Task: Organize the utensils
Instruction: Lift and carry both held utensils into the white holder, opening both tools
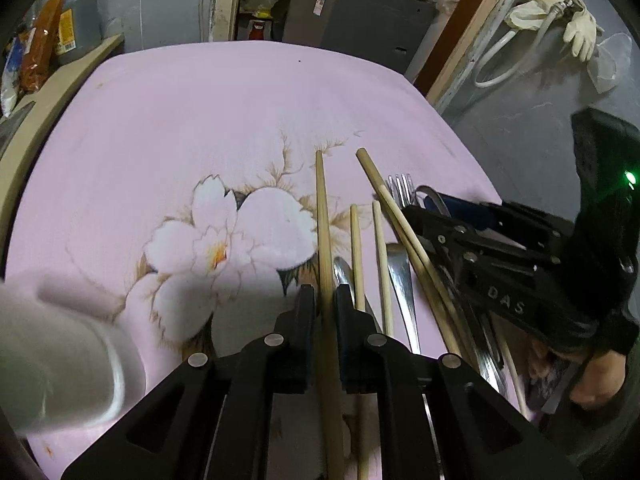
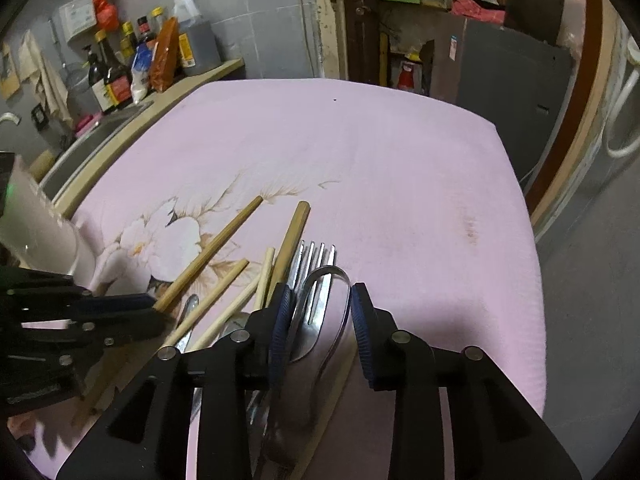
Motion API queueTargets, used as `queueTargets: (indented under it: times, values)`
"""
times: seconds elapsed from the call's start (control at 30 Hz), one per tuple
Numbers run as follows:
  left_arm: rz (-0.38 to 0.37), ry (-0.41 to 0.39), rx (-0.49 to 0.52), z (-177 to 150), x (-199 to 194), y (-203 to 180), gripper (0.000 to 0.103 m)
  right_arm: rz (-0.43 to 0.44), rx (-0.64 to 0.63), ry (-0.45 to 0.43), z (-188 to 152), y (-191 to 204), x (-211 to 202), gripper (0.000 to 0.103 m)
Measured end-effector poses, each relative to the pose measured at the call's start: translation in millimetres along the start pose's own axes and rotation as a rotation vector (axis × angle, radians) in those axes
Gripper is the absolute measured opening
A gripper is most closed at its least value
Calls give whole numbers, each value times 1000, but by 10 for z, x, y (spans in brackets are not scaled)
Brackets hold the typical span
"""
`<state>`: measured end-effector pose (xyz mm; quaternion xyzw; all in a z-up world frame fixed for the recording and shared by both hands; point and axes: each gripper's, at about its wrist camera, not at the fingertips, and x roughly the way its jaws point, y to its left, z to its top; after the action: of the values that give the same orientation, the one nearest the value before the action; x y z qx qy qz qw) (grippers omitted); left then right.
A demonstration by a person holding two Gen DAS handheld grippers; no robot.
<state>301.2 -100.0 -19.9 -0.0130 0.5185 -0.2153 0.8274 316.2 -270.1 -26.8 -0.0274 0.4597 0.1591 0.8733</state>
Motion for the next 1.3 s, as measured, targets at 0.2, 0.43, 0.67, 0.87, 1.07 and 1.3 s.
queueTargets:
  times: [0.2,0.43,0.67,0.87,1.07,1.3]
  values:
    - [-10,-13,-6,-46,-63,-8,5,18,44,-52,-64,-12,-121,24]
    - [-48,-173,12,-315,-434,-125,4,4,28,-222,-272,168,-582,23]
    - [-74,-447,37,-683,-935,-273,4,-25,-12,-444,-556,499,-1104,22]
    - [-83,-612,-17,-857,-1243,-221,4,-48,-37,-624,-612,779,-1460,22]
    - [-61,-760,-59,-805,-1698,19,4,9,-73,-718,-318,1037,-1684,22]
    - [23,-930,-108,-676,-2211,449,4,121,-124,-814,57,1418,-1885,22]
